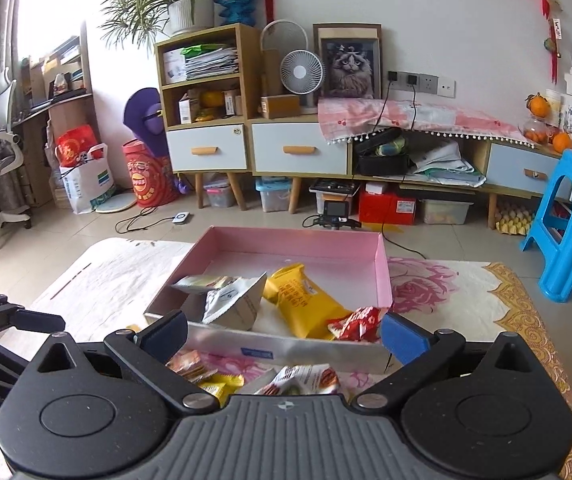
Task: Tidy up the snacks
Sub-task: 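Move both tools back toward the snack pile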
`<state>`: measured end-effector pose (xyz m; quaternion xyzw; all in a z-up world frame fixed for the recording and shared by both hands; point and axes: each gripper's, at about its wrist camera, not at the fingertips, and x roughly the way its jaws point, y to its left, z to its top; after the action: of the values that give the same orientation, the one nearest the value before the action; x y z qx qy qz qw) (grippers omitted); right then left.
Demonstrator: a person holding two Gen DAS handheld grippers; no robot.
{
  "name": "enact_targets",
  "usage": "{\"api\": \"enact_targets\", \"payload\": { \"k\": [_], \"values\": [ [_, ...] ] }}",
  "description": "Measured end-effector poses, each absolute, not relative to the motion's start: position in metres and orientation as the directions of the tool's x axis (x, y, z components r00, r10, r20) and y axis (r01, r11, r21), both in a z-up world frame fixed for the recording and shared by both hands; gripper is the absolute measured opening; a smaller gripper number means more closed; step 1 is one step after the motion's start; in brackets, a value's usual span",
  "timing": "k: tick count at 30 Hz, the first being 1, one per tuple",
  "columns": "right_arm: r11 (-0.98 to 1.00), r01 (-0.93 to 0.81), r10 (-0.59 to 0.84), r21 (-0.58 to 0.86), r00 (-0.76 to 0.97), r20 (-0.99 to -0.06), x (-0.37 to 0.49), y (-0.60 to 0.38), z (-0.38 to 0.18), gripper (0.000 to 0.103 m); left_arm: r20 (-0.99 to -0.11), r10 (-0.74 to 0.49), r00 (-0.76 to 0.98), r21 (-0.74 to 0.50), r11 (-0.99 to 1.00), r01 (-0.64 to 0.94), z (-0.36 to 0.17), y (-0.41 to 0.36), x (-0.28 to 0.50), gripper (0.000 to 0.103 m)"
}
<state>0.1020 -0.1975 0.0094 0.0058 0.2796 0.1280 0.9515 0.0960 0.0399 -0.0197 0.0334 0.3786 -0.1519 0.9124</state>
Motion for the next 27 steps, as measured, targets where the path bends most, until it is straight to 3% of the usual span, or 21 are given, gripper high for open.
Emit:
{"api": "enact_targets", "payload": {
  "k": [14, 20, 27],
  "values": [
    [0.937, -0.349, 0.297, 0.022, 0.759, -0.579, 0.075, -0.186, -0.012, 0.095, -0.703, -0.245, 0.667, 0.009, 0.935, 0.353, -0.034, 0.062, 0.059, 0.098],
    [0.907, -0.420, 0.341, 0.013, 0.718, -0.606, 0.068, -0.176, -0.022, 0.095, -0.745, -0.246, 0.620, -0.033, 0.942, 0.334, -0.047, 0.066, 0.052, 0.098],
    [0.794, -0.601, 0.497, 0.090, 0.558, -0.664, 0.073, -0.170, -0.037, 0.095, -0.794, -0.269, 0.545, -0.104, 0.943, 0.315, -0.058, 0.060, 0.048, 0.098]
  ]
}}
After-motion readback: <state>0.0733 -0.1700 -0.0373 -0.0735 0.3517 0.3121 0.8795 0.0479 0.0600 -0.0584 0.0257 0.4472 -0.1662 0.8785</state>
